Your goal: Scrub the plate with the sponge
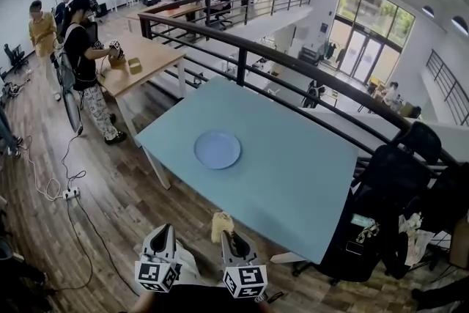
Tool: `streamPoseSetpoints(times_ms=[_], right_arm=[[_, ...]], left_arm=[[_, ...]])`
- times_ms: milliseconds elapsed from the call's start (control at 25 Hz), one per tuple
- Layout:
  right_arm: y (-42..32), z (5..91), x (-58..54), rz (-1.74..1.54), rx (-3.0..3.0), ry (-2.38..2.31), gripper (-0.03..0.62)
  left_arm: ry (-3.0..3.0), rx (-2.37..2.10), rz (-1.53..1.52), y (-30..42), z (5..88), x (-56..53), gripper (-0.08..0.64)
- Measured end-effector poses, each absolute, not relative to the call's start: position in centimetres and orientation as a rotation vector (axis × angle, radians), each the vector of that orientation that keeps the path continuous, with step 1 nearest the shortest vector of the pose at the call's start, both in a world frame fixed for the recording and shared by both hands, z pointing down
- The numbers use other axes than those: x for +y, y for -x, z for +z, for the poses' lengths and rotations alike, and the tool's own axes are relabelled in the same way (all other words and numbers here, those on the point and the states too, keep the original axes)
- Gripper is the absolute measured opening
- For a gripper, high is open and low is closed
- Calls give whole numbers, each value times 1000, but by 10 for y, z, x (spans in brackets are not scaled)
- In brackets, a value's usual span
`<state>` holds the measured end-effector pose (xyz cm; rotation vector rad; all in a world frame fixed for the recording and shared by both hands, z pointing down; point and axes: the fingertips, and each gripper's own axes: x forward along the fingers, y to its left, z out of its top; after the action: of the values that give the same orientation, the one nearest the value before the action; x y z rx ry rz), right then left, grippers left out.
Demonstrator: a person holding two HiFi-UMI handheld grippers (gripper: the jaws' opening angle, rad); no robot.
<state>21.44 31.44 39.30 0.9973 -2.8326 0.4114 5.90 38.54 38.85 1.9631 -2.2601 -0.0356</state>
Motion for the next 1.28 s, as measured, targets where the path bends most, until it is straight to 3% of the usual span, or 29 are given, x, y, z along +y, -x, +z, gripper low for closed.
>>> streamPoseSetpoints(times_ms=[1280], right_arm=[[-73,390,195,469,-2748,-1182,65]], left_arm=[[-2105,-2108,-5,85,382,244,2]])
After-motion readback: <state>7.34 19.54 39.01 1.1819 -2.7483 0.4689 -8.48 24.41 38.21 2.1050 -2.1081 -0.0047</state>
